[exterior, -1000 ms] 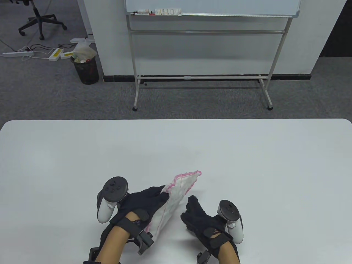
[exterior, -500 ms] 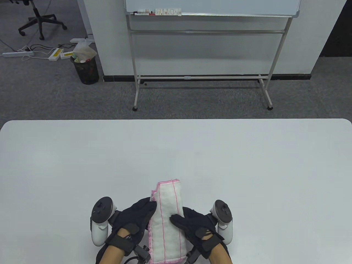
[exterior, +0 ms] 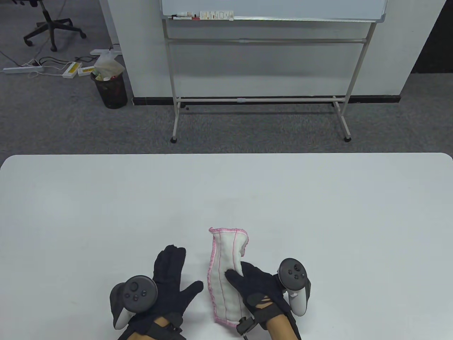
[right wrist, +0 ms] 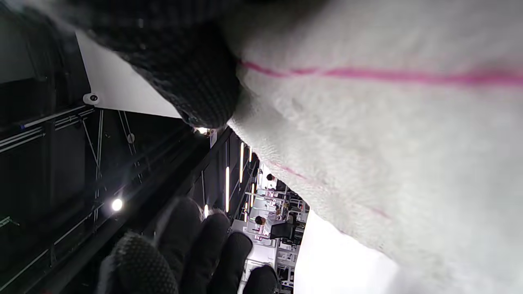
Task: Squeeze dry dish cloth into compact mass
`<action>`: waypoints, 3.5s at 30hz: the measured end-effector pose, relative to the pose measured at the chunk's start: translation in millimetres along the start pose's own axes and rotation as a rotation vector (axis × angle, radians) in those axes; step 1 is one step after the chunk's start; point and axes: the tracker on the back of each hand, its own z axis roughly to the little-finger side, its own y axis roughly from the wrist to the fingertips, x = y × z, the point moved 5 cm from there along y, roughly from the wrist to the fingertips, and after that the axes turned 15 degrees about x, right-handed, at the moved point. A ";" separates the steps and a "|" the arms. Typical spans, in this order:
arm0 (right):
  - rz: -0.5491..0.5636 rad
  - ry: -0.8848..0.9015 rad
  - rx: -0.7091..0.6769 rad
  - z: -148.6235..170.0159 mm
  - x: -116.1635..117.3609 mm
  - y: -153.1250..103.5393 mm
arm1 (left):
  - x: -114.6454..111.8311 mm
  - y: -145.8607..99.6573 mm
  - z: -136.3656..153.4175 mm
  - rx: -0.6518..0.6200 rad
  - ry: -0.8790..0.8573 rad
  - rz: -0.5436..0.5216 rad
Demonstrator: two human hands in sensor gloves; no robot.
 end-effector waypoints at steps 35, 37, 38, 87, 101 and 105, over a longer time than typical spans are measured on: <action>0.014 -0.494 -0.289 -48.5 32.6 -27.7 | -20.3 18.8 19.7 0.111 -0.064 0.134; 0.029 -0.523 -0.288 -48.7 32.1 -27.5 | -21.1 17.2 20.2 0.110 -0.058 0.135; 0.027 -0.538 -0.282 -48.7 32.1 -27.3 | -21.8 16.8 20.0 0.105 -0.043 0.136; -0.207 0.093 -0.054 -30.0 24.9 -16.6 | 5.4 3.7 -2.9 -0.004 -0.221 0.022; 0.023 -0.730 -0.465 -75.4 60.2 -54.9 | 9.4 1.0 4.0 0.050 -0.455 0.014; -0.035 -0.742 -0.425 -70.8 63.6 -51.6 | -7.3 2.4 -3.8 -0.015 -0.745 0.216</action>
